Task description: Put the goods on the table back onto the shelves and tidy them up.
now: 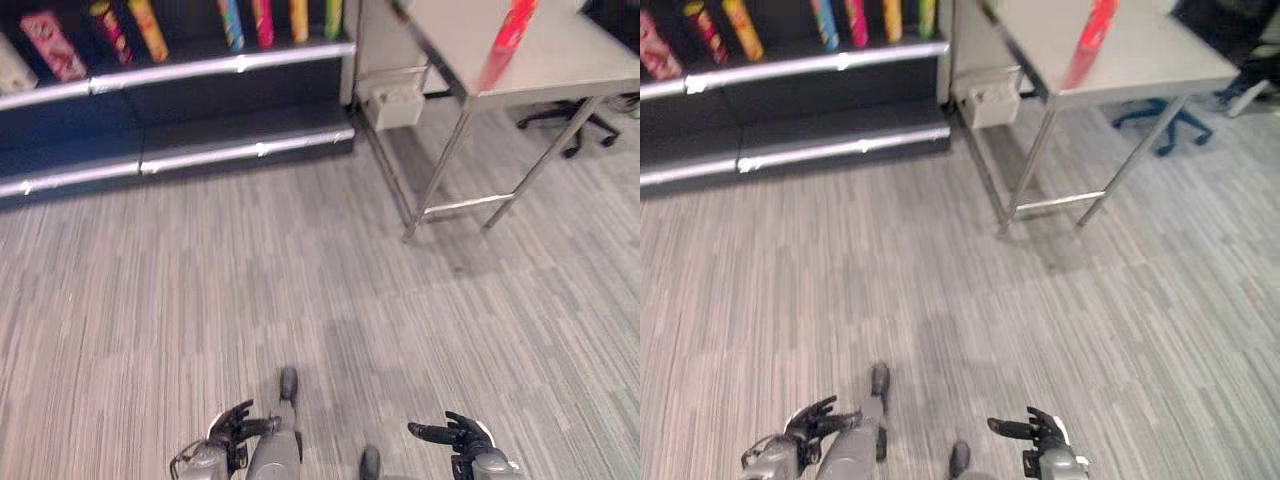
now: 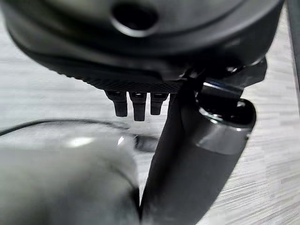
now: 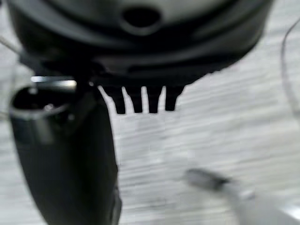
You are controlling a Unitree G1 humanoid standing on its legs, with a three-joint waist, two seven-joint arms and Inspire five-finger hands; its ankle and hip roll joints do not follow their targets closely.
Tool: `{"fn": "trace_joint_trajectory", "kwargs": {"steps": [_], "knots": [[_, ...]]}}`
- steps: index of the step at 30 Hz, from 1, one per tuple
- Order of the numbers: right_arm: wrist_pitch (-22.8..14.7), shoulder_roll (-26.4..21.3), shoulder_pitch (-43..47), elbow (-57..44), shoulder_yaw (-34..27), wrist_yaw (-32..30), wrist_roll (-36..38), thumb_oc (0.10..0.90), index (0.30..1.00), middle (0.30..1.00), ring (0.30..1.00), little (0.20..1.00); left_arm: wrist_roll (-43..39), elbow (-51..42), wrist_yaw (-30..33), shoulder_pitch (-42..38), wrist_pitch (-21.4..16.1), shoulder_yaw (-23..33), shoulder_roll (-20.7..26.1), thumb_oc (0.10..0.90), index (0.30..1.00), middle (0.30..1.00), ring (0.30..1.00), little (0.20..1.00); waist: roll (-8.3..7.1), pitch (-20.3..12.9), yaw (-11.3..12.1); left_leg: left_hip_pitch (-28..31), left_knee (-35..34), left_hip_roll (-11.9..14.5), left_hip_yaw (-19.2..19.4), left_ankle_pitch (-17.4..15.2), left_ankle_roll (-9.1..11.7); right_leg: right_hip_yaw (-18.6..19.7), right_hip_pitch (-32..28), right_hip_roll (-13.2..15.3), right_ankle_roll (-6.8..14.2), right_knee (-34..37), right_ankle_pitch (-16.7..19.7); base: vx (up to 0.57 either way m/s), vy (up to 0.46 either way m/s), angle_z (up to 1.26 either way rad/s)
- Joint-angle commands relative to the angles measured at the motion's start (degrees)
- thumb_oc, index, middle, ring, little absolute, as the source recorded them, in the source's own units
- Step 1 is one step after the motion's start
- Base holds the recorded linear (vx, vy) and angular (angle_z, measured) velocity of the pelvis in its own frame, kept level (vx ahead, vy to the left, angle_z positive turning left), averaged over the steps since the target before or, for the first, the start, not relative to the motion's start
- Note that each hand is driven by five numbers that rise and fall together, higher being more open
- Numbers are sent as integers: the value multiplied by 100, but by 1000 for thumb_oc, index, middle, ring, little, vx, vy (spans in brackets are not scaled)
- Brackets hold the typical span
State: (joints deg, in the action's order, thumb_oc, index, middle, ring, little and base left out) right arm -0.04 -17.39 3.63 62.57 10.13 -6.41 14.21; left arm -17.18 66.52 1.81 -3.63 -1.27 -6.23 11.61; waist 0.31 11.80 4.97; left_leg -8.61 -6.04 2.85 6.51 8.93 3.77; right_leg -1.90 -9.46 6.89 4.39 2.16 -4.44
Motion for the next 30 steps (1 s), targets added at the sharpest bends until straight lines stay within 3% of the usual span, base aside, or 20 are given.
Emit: {"fn": "trace_joint_trajectory", "kwargs": {"steps": [1, 2, 3, 5, 8, 9, 10, 11, 14, 18, 20, 22, 24, 26, 28, 30], "knots": [[-167, -161, -1, -416, -37, 58, -11, 800, 900, 900, 900, 900, 444, -334, -53, 350, -101, -220, 488, 800, 900, 900, 900, 900, -215, -84, -6, -201, 236, -247, -63, -20, -287, -152, 149, 360, 568, -1734, 394, 279, 402, -51], [-174, -200, 12, -549, -130, 19, 26, 800, 900, 900, 900, 900, 496, -452, -50, 335, -84, -251, 564, 800, 900, 900, 900, 900, -137, 85, -130, 132, 255, -382, -51, -219, -481, -93, 729, 491, 505, -2941, 1126, 248, 423, -11], [-176, -200, 15, -594, -170, -1, 49, 800, 900, 900, 900, 900, 524, -462, -40, 313, -76, -266, 596, 800, 900, 900, 900, 900, -55, 161, -192, 275, 227, -388, -26, -295, -549, -120, 952, 509, 464, -3408, 1389, 241, 401, 31], [-200, -175, -6, -681, -231, -67, 80, 800, 900, 900, 900, 900, 511, -526, -5, 285, -75, -250, 657, 800, 900, 900, 900, 900, 95, 256, -296, 558, 155, -344, -17, -466, -591, -415, 1419, 683, 442, -3922, 1369, 236, 229, 36], [-210, -185, -40, -714, -291, -88, 125, 800, 900, 900, 900, 900, 447, -692, 10, 155, -111, -263, 698, 800, 900, 900, 900, 900, 142, 345, -465, 900, 104, -331, 3, -721, -503, -1221, 1631, 839, 382, -2944, 910, 330, 53, 4], [-208, -196, -43, -716, -299, -92, 125, 800, 900, 900, 900, 900, 446, -709, 12, 118, -121, -272, 713, 800, 900, 900, 900, 900, 99, 357, -492, 1017, 104, -349, 38, -869, -454, -1366, 1719, 874, 468, -2593, 754, 320, -68, 5], [-196, -190, -29, -726, -334, -114, 143, 800, 900, 900, 900, 900, 469, -703, 33, 53, -130, -285, 735, 800, 900, 900, 900, 900, 78, 416, -549, 1131, 104, -323, 84, -940, -409, -1665, 1775, 821, 455, -1923, 825, 218, -63, 7], [-195, -190, -28, -726, -335, -114, 143, 800, 900, 900, 900, 900, 469, -702, 33, 51, -131, -285, 735, 800, 900, 900, 900, 900, 88, 434, -556, 1150, 104, -312, 76, -944, -405, -1681, 1738, 807, 452, -1899, 832, 210, -101, 6], [-173, -130, -27, -602, -412, -130, 186, 800, 900, 900, 900, 900, 653, -648, 86, -110, -182, -242, 715, 800, 900, 900, 900, 900, -83, 478, -750, 1724, 104, -298, 122, -1401, -151, -2066, 2126, 594, 907, 266, 1599, 531, -181, 25], [-181, -189, -119, -637, -363, -104, 129, 800, 900, 900, 900, 900, 732, -801, 68, -29, -211, -274, 714, 800, 900, 900, 900, 900, -185, 365, -777, 2069, 104, -275, 62, -1683, -81, -2120, 2095, 591, 894, 284, 1773, 384, -142, 25], [-211, -259, -189, -645, -348, -81, 136, 800, 900, 900, 900, 900, 810, -798, 58, -17, -207, -327, 691, 800, 900, 900, 900, 900, -141, 263, -846, 2264, 104, -85, 68, -1739, 11, -2006, 1962, 437, 802, 284, 1743, 375, -187, 4], [-225, -374, -240, -684, -290, -62, 74, 800, 900, 900, 900, 900, 774, -805, 47, 59, -214, -367, 598, 800, 900, 900, 900, 900, -25, 141, -887, 2312, 395, 190, -3, -1602, 126, -1922, 1776, 200, 624, 266, 1617, 389, -253, 8], [-239, -409, -246, -722, -260, -36, 75, 800, 900, 900, 900, 900, 751, -830, 42, 76, -221, -385, 595, 800, 900, 900, 900, 900, -5, 99, -918, 2232, 706, 279, -48, -1465, 198, -1897, 1734, 112, 525, 240, 1507, 290, -251, -24], [-239, -461, -233, -710, -165, -18, 82, 800, 900, 900, 900, 900, 641, -892, 17, 86, -187, -415, 572, 800, 900, 900, 900, 900, 1, 162, -864, 1683, 2241, 480, -98, -952, 360, -1799, 1345, -169, 191, 242, 1084, 301, -353, -26], [-220, -492, -227, -741, -171, -42, 128, 800, 900, 900, 900, 900, 564, -986, 20, 69, -155, -458, 558, 800, 900, 900, 900, 900, -99, 294, -829, 1059, 3545, 527, -261, -426, 346, -1751, 1085, -229, -24, 273, 889, 188, -280, -50], [-195, -532, -142, -681, -141, -97, 152, 800, 900, 900, 900, 900, 609, -946, 61, 6, -137, -530, 533, 800, 900, 900, 900, 900, -145, 461, -750, 599, 4206, 606, -168, -346, 259, -1637, 876, -303, -158, 284, 695, 152, -188, -30]]}}
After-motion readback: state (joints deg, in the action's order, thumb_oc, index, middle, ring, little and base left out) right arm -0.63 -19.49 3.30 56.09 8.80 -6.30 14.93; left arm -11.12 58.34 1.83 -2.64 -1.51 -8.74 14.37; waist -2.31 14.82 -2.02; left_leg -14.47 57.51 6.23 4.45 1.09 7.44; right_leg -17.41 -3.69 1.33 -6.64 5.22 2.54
